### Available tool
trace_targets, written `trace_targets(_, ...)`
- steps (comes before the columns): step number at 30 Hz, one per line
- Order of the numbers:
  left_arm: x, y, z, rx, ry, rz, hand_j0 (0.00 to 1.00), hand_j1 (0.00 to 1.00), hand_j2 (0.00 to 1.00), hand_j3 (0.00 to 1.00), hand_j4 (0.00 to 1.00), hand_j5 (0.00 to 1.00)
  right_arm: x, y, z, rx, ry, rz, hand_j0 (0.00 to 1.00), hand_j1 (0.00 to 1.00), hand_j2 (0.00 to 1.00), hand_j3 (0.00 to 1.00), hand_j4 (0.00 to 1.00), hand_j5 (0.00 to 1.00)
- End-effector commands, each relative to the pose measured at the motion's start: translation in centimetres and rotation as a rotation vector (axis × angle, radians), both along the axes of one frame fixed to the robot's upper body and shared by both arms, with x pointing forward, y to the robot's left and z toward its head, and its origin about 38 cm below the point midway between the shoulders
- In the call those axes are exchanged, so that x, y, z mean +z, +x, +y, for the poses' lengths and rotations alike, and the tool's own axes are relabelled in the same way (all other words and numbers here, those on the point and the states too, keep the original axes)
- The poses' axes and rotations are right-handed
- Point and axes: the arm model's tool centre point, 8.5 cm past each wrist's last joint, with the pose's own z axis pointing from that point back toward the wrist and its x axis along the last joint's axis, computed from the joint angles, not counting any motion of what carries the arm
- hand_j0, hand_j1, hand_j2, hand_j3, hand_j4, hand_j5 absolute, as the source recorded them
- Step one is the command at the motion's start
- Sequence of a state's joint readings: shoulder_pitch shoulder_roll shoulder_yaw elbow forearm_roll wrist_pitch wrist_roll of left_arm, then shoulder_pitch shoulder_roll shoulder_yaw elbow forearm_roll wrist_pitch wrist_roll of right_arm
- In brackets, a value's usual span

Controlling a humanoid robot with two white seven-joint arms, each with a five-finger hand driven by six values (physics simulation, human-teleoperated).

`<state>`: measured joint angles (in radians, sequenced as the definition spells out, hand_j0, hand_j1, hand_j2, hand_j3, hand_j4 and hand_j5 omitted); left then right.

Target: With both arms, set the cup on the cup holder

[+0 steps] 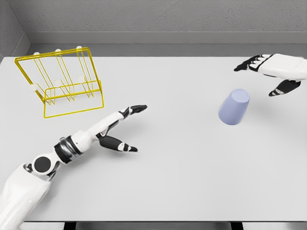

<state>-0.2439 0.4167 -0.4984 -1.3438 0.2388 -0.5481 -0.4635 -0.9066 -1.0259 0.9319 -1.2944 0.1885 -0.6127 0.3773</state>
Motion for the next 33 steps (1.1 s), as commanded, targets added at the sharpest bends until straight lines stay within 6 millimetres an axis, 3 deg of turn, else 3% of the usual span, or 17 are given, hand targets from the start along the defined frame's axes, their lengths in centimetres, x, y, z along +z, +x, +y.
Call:
trace_targets(1, 0.6, 0.3, 0.7, 0.027, -0.064, 0.016, 1.0, 1.0, 1.0, 1.0, 1.0, 1.0, 0.1, -0.7, 1.2, 0.044, -0.004, 0.002, 1.0, 1.0, 1.0, 1.0, 1.0, 1.0)
trace_targets(7, -0.2, 0.7, 0.8, 0.059, -0.056, 0.152, 1.0, 1.0, 1.0, 1.0, 1.0, 1.0, -1.3, -0.8, 2.6, 0.081, -0.014, 0.044, 1.0, 1.0, 1.0, 1.0, 1.0, 1.0)
trace_targets(13, 2.1, 0.1, 2.1, -0.014, 0.068, 0.106, 1.0, 1.0, 1.0, 1.0, 1.0, 1.0, -2.8, -0.8, 3.5, 0.098, -0.016, 0.079, 1.0, 1.0, 1.0, 1.0, 1.0, 1.0)
trace_targets(18, 2.6, 0.2, 2.4, -0.003, 0.003, 0.117, 1.0, 1.0, 1.0, 1.0, 1.0, 1.0, -4.3, -0.4, 3.7, 0.091, -0.024, 0.116, 1.0, 1.0, 1.0, 1.0, 1.0, 1.0)
trace_targets(27, 3.6, 0.0, 1.5, -0.017, -0.1, 0.14, 1.0, 1.0, 1.0, 1.0, 1.0, 1.0, -5.1, 0.0, 4.2, 0.089, -0.022, 0.131, 1.0, 1.0, 1.0, 1.0, 1.0, 1.0)
trace_targets(33, 2.7, 0.3, 1.5, 0.012, -0.113, 0.25, 1.0, 1.0, 1.0, 1.0, 1.0, 1.0, -5.7, 0.4, 4.2, 0.078, -0.015, 0.141, 1.0, 1.0, 1.0, 1.0, 1.0, 1.0)
